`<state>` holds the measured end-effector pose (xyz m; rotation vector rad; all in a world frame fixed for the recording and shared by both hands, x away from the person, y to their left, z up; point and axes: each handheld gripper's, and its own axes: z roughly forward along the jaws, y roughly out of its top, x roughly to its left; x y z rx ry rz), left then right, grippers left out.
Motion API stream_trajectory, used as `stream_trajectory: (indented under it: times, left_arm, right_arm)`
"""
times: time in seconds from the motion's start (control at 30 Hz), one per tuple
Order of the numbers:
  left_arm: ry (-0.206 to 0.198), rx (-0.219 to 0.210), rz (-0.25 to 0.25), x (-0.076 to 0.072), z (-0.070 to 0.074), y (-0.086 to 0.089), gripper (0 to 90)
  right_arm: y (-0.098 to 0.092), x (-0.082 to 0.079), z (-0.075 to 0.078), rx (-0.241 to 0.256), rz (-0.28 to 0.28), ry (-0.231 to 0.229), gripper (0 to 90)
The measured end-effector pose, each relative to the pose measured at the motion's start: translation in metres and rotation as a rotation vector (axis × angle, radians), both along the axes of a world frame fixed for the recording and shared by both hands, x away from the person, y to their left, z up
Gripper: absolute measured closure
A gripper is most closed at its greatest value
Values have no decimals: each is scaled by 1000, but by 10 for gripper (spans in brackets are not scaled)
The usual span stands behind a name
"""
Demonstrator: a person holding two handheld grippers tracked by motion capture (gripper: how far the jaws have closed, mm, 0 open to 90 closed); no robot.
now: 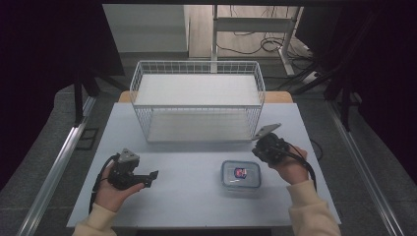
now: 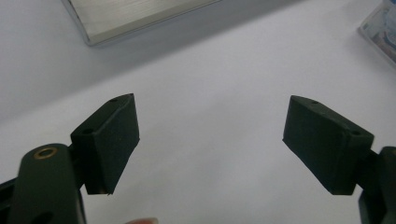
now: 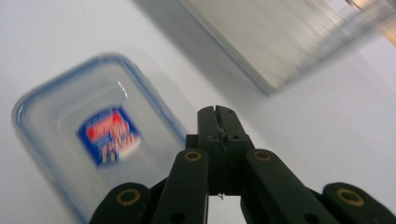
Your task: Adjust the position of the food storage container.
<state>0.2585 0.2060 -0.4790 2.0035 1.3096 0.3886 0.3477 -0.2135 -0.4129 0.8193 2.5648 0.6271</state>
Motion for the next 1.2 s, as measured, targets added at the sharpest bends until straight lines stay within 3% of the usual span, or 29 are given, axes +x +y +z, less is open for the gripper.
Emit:
stream_trajectory:
  times: [0.1,0.3,0.37,0.43,0.5,0.6,0.87,1.13,1.2]
  left_arm:
    - [2,-44,-12,-1,3,0,185]
    - [1,-26,4,-1,3,1,185]
    - [2,-23,6,0,2,1,186]
    - [5,-19,6,0,1,0,186]
    - [5,-17,7,0,0,-2,186]
    - [8,-12,0,0,0,-3,186]
    - [11,-10,-6,0,-2,-5,185]
    - [15,-7,-9,1,-3,-6,185]
    - [18,-8,-12,1,-4,-7,186]
  right_arm:
    - [-20,-11,-1,24,-52,-6,899]
    - [-43,-20,-29,70,-108,48,898]
    - [-46,-18,-41,79,-99,102,898]
    - [-47,-18,-45,105,-110,120,898]
    - [-46,-17,-48,124,-97,135,899]
    - [-42,-15,-57,85,-100,147,899]
    - [-35,-16,-64,56,-109,166,899]
    - [-14,-16,-62,69,-62,165,899]
    - [-5,-15,-64,57,-27,156,899]
